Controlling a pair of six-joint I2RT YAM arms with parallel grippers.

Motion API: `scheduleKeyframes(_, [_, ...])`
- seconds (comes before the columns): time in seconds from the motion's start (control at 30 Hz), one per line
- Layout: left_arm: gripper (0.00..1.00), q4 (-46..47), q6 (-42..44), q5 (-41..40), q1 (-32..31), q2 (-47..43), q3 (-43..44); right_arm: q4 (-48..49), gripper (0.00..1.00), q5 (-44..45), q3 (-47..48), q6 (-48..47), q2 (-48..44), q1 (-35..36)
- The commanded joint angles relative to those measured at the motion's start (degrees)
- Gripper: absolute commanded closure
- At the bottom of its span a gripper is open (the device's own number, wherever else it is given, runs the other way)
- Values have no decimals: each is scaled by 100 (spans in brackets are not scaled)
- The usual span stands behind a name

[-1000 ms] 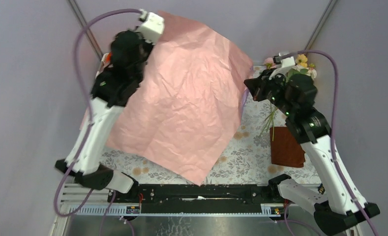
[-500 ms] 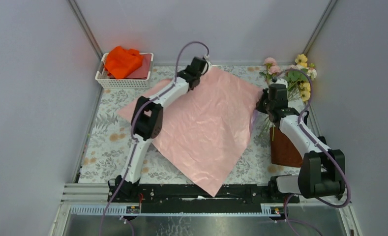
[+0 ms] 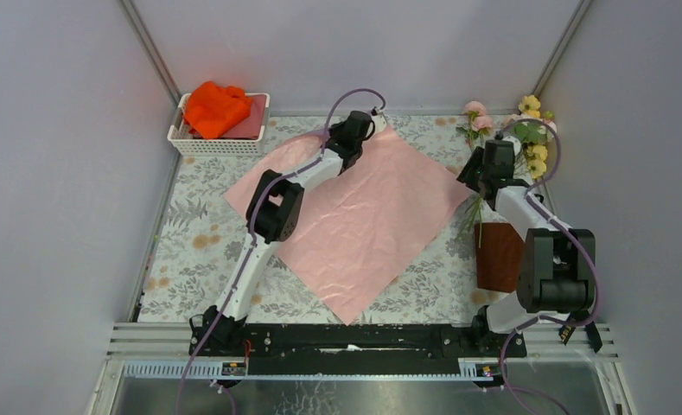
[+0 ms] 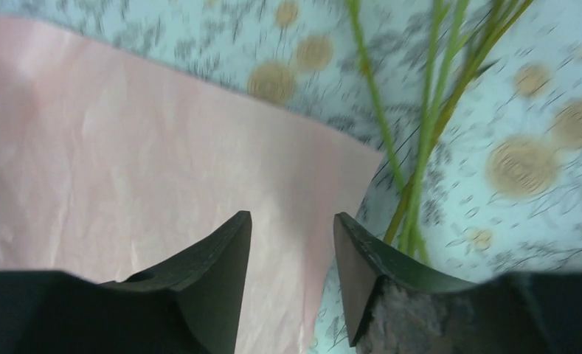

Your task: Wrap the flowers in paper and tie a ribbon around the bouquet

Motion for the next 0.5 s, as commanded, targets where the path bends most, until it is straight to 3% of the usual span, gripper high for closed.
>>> scheduleKeyframes(0.0, [89, 731, 334, -147, -38, 97, 197, 47, 45, 477, 553, -227, -358, -532])
scheduleKeyframes(0.07, [55, 703, 324, -174, -47, 43, 194, -50, 45, 207, 745, -217, -298, -850])
scheduleKeyframes(0.1, [29, 705, 332, -214, -55, 22, 214, -199, 46, 65, 897, -236, -203, -975])
scheduleKeyframes(0.13, [13, 709, 340, -286, -64, 9, 329, -359, 47, -17, 1096, -276, -54, -1065])
scheduleKeyframes(0.17, [3, 686, 335, -382, -56, 10, 492, -512, 50, -68, 1300, -338, 123, -1133])
scheduleKeyframes(0.33, [2, 73, 51, -851, -24, -230, 1442, -1175, 59, -432, 2328, -481, 1287, -1346])
scheduleKeyframes(0.47, [1, -1246, -733, -152, 22, -1492, 234, -1482, 54, -352, 3017, -595, 1971, -1361])
